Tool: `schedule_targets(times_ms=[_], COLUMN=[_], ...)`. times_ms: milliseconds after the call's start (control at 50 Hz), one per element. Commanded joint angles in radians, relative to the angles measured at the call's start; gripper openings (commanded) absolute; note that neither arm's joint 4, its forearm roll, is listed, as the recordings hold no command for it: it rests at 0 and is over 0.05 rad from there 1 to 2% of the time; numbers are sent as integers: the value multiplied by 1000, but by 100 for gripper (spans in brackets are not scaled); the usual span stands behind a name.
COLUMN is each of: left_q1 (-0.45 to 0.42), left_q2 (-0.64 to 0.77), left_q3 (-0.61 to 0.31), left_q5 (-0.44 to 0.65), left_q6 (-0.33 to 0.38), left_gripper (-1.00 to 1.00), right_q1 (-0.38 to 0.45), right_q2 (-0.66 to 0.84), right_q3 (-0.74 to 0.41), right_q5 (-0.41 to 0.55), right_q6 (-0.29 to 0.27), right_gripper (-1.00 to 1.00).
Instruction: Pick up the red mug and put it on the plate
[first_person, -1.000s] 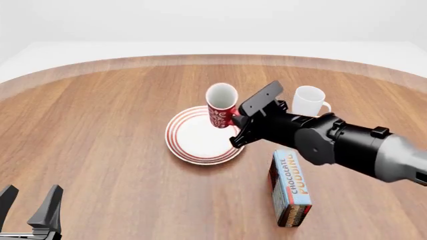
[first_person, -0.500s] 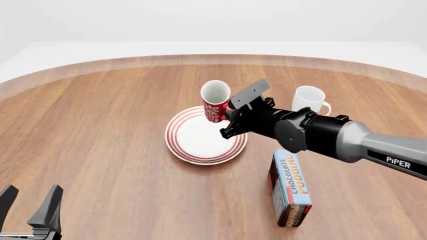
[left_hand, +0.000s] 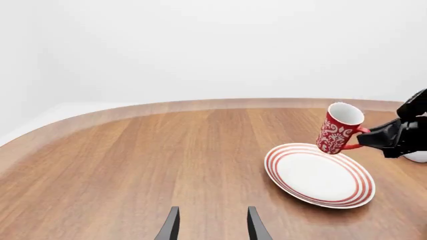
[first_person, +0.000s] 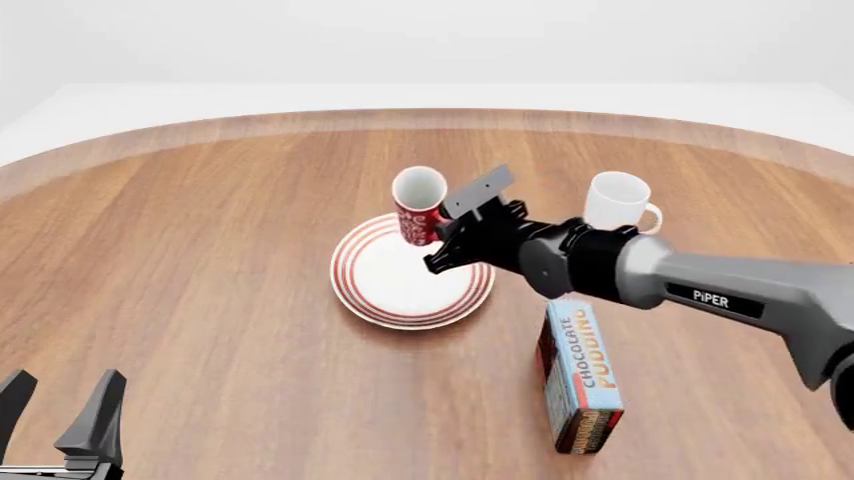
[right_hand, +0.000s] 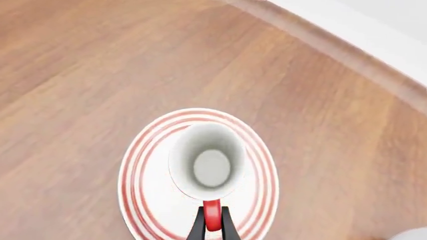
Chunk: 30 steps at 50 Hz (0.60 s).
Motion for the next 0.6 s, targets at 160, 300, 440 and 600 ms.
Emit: schedule_targets(times_ms=[160,300,440,600], left_q1=[0,0,0,0], left_q2=[0,0,0,0], left_q3=[0,0,0,0], left_q5=[0,0,0,0], left_q6=[0,0,0,0], left_gripper=[100,100,100,100], right_q1=[3,6,15,21], right_q2=[93,124,146,166], right_q3=[-62,-88,-99,-108], right_q5=[-6,-3,-7,-8], right_q6=[22,25,37,41], right_gripper=[-100,-100,-100,-100])
